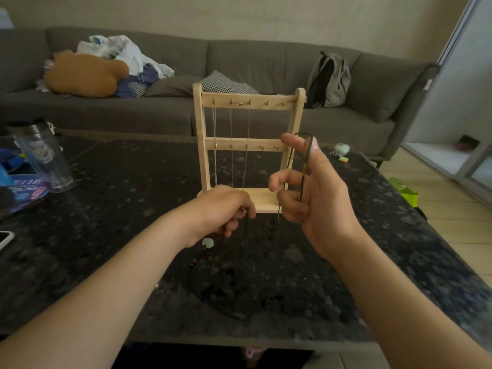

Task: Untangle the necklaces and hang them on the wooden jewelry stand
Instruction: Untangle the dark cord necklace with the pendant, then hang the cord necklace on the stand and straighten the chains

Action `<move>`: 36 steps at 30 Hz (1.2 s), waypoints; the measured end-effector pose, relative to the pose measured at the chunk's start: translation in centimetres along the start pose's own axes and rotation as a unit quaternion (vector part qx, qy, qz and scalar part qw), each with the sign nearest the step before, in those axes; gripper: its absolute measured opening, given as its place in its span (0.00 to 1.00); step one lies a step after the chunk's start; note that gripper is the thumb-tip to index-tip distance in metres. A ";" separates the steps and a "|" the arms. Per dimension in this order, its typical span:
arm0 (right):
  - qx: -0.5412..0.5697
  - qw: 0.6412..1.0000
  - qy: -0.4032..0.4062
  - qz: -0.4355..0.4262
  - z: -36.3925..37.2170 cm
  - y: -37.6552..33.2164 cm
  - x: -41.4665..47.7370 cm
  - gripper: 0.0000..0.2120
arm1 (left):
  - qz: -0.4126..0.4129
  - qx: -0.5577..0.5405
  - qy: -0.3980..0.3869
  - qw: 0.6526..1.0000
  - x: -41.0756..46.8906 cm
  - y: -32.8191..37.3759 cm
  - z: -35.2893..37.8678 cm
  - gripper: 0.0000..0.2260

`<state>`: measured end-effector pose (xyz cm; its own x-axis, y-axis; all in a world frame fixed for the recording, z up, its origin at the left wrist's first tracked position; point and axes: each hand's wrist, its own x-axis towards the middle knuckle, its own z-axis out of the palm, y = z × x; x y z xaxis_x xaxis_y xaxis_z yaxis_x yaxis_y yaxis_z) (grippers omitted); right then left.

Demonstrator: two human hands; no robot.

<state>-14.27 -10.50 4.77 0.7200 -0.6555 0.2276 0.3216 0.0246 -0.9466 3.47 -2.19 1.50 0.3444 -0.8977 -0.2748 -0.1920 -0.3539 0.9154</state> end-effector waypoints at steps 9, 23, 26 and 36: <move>-0.077 0.994 0.018 0.069 0.4 0.3 -0.1 0.15 | 0.084 0.282 0.084 0.952 -0.3 -1.2 0.2 0.12; -0.248 0.966 0.071 0.009 0.8 1.3 0.6 0.10 | 0.162 0.013 0.081 0.983 -1.2 1.4 0.8 0.11; -0.318 0.937 0.140 -0.030 0.5 1.8 1.0 0.06 | 0.152 -0.037 0.081 0.984 -1.4 2.3 0.2 0.14; -0.268 0.926 0.241 -0.111 1.4 1.0 4.0 0.04 | 0.171 -0.155 0.132 0.964 -0.4 5.9 -0.8 0.14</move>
<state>-10.15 -12.03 5.07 0.2734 -0.8631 0.4247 -0.0160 -0.4455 -0.8951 2.96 -3.66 7.23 0.5399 -0.8350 0.1063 -0.0663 0.0836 0.9943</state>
